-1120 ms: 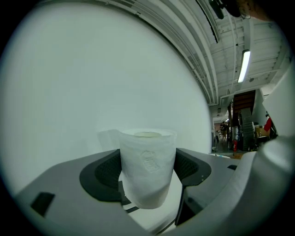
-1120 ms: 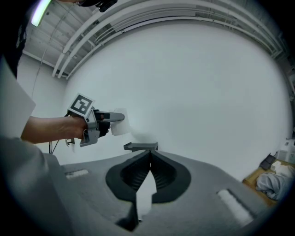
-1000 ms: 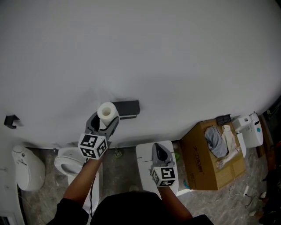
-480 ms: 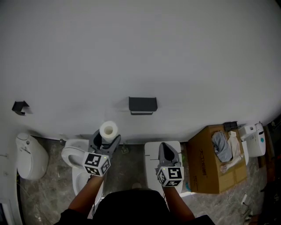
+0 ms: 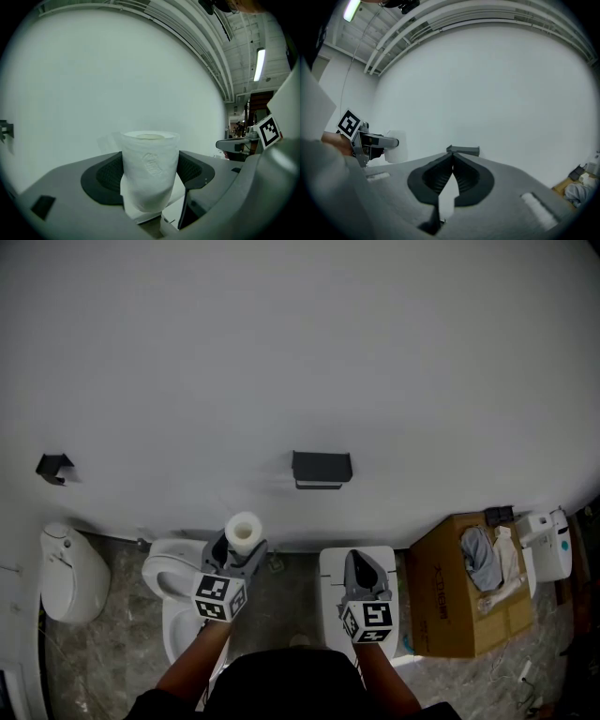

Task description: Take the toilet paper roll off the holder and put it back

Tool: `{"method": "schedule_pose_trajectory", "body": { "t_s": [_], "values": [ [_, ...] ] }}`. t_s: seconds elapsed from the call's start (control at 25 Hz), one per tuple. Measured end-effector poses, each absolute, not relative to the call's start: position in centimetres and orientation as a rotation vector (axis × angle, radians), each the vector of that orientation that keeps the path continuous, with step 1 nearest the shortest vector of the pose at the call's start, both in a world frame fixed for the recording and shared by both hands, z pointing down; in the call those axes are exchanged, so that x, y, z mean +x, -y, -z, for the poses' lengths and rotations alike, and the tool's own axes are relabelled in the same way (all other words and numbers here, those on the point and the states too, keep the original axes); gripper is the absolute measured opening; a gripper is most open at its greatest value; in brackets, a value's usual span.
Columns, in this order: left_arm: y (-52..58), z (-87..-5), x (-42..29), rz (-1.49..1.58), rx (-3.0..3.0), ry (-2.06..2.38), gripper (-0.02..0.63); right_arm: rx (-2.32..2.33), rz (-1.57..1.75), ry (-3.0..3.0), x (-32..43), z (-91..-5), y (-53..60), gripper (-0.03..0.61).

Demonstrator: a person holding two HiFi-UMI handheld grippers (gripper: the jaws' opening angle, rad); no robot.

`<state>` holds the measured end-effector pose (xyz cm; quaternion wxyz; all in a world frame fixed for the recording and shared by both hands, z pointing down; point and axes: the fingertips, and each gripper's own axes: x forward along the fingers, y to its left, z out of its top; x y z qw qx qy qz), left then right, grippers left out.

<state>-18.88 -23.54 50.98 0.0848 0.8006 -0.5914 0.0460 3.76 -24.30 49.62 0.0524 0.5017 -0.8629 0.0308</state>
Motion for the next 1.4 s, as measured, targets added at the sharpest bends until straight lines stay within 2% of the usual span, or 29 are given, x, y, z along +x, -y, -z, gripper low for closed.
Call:
{"method": "schedule_pose_trajectory", "body": {
  "t_s": [0.36,0.76,1.4],
  "values": [
    [26.4,-47.3,-16.9,-0.110,2.481,1.741,0.341,1.549,-0.110,2.631,4.4,-49.7,24.5,-0.002],
    [34.7,-41.2,-9.8,-0.098,2.679,1.658,0.341,1.537,-0.117,2.626,6.1,-50.1,25.4,-0.002],
    [48.2,-47.1,-6.3,-0.051,2.640,1.595,0.341,1.524,-0.206,2.601,8.5,-51.9,28.2,-0.002]
  ]
}}
